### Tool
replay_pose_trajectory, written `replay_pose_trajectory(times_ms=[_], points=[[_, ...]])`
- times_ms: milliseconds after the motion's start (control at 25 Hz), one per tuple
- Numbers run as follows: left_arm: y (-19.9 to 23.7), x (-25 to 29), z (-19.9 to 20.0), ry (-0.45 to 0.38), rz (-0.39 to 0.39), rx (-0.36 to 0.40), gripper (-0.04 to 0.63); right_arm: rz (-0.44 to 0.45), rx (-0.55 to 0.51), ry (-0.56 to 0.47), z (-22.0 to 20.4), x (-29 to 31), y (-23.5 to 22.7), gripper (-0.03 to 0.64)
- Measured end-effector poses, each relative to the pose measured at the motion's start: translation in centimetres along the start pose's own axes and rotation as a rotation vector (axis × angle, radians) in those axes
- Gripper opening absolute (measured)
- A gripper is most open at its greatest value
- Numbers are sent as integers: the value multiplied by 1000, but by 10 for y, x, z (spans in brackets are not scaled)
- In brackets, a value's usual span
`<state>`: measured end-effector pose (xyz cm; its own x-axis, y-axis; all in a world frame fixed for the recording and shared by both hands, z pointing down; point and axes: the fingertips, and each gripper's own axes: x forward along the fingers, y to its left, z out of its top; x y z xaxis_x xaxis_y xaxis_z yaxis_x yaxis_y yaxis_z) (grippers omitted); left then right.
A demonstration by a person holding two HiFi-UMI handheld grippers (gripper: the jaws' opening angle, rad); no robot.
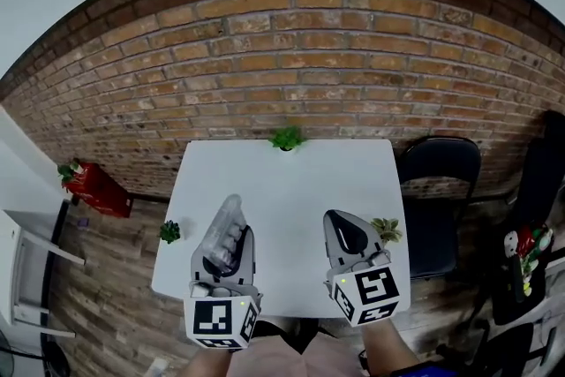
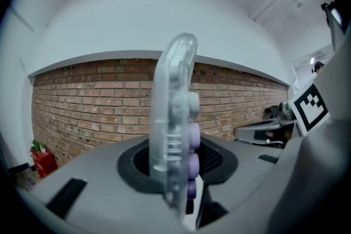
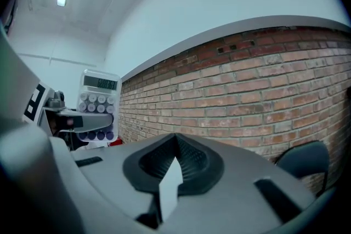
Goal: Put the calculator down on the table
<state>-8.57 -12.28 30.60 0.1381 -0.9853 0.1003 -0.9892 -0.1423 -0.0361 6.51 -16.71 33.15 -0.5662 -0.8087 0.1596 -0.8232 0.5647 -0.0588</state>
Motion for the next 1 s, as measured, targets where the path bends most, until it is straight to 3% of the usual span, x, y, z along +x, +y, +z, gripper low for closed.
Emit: replay_pose_trajectory(times_ms=[200,400,1000], points=[[10,25,21,-42,28,10,140,3,-27,-26,21,21,-15,2],[15,45,11,-12,18,1,139,-10,-24,-8,16,37,-27,2],[39,113,-86,223,-70,-63,140,-66,22,164,-39,94,-42,2]])
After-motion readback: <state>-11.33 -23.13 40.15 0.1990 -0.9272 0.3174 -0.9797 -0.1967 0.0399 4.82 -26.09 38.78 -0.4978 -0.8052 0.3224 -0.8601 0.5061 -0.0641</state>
